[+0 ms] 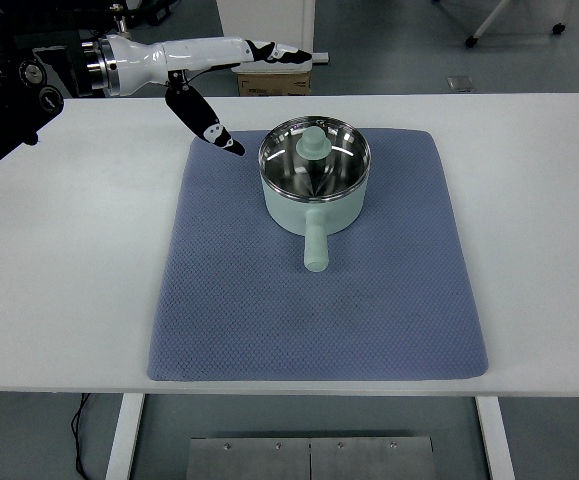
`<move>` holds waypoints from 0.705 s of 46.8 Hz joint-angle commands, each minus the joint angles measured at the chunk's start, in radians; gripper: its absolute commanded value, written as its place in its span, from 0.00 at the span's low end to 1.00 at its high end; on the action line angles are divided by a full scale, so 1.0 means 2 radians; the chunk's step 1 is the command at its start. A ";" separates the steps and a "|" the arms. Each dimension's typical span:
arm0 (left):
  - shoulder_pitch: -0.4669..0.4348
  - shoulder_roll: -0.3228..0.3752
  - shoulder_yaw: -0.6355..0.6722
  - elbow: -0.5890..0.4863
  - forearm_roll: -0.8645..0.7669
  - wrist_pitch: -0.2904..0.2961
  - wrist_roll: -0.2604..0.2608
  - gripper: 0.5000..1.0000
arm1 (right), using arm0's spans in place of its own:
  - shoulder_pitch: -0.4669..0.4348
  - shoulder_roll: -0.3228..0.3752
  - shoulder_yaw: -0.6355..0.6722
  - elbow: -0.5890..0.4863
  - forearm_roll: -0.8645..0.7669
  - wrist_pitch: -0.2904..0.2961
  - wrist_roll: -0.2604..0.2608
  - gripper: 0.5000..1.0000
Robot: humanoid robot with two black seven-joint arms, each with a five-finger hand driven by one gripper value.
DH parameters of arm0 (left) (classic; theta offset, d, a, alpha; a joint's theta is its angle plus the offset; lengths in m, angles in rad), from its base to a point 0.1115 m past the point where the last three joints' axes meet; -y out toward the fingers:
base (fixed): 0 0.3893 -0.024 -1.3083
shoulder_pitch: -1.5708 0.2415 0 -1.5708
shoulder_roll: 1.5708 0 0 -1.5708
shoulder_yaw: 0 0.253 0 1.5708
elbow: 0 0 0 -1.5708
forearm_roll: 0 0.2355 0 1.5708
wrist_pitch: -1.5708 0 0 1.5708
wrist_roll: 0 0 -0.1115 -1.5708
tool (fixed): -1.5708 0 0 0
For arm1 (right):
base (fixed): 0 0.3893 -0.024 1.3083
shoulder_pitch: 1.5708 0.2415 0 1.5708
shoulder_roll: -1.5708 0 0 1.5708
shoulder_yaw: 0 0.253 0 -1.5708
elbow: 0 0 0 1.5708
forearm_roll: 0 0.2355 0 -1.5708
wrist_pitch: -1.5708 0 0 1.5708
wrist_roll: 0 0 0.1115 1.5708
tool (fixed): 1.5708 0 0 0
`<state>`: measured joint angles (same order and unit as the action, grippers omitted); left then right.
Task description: Rotate green pot handle
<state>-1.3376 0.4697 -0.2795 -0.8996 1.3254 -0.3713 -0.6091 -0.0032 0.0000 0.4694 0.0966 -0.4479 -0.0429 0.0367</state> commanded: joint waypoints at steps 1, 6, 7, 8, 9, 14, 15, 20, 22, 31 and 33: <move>-0.010 0.000 0.002 -0.023 0.021 0.000 -0.001 1.00 | 0.000 0.000 0.000 0.000 0.000 0.000 0.000 1.00; -0.031 0.000 0.020 -0.050 0.054 0.000 -0.001 1.00 | 0.000 0.000 0.000 0.000 0.000 0.000 0.000 1.00; -0.035 0.000 0.024 -0.053 0.061 0.000 -0.001 1.00 | 0.000 0.000 0.000 0.000 0.000 0.000 0.000 1.00; -0.039 -0.001 0.028 -0.056 0.067 0.000 -0.001 1.00 | 0.000 0.000 0.000 0.000 0.000 0.000 0.000 1.00; -0.043 -0.002 0.032 -0.059 0.073 0.000 -0.001 1.00 | 0.000 0.000 0.000 0.000 0.000 0.000 0.000 1.00; -0.057 -0.003 0.052 -0.079 0.101 0.000 -0.001 1.00 | 0.000 0.000 0.000 0.000 0.000 0.000 0.000 1.00; -0.059 -0.005 0.055 -0.082 0.107 0.000 -0.001 1.00 | 0.000 0.000 0.000 0.000 0.000 0.000 0.000 1.00; -0.064 -0.023 0.062 -0.085 0.132 0.000 -0.001 1.00 | 0.000 0.000 0.000 0.000 0.000 0.000 0.000 1.00; -0.064 -0.033 0.064 -0.085 0.143 0.000 -0.001 1.00 | 0.000 0.000 0.000 0.000 0.000 0.000 0.000 1.00; -0.066 -0.065 0.077 -0.086 0.164 0.000 -0.001 1.00 | 0.000 0.000 0.000 0.000 0.000 0.000 0.000 1.00; -0.073 -0.069 0.088 -0.086 0.166 0.000 -0.001 1.00 | 0.000 0.000 0.000 0.000 0.000 0.000 0.000 1.00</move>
<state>-1.4684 0.3458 -0.1322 -1.0711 1.6509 -0.3712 -0.6107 -0.0029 0.0000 0.4694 0.0966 -0.4479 -0.0429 0.0368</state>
